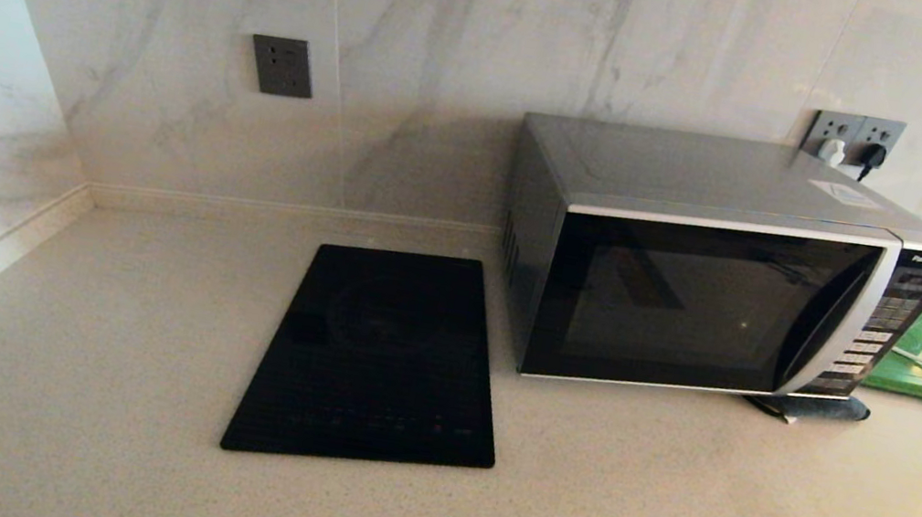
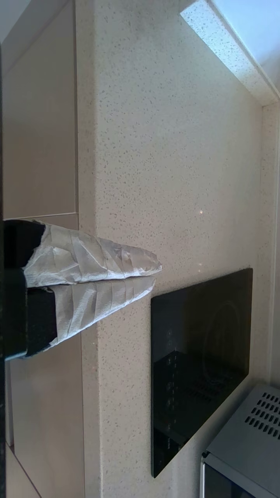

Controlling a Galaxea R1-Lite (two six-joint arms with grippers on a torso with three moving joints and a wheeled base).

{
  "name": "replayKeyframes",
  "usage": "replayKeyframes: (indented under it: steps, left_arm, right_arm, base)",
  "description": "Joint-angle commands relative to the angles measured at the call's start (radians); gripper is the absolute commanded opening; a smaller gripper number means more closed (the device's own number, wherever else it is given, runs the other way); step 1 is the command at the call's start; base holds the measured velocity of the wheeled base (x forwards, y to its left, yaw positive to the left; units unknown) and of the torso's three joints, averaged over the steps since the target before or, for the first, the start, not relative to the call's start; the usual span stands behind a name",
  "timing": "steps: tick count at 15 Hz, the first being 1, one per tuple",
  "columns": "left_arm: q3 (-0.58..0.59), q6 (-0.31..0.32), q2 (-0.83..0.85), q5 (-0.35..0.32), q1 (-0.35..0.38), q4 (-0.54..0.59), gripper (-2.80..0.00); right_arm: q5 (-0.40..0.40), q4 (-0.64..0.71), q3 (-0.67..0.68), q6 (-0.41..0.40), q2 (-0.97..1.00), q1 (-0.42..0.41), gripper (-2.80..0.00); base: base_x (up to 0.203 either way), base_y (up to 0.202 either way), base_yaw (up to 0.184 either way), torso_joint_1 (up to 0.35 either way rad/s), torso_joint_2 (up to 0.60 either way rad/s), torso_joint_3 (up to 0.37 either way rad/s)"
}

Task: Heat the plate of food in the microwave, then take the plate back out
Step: Open the microwave oven

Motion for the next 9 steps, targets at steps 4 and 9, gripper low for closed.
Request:
replayKeyframes:
  steps: [4, 9]
  left_arm:
    - [0.000, -0.001, 0.002, 0.000, 0.000, 0.000, -2.80]
    - [0.000, -0.001, 0.002, 0.000, 0.000, 0.000, -2.80]
  right_arm:
    - [-0.256, -0.266, 0.028, -0.082, 0.246, 0.001, -2.80]
    - [-0.387, -0.330, 0.117, -0.090, 0.313, 0.002, -2.80]
  base:
    - [0.000, 0.000, 0.000, 0.000, 0.00, 0.000]
    - [0.000, 0.000, 0.000, 0.000, 0.00, 0.000]
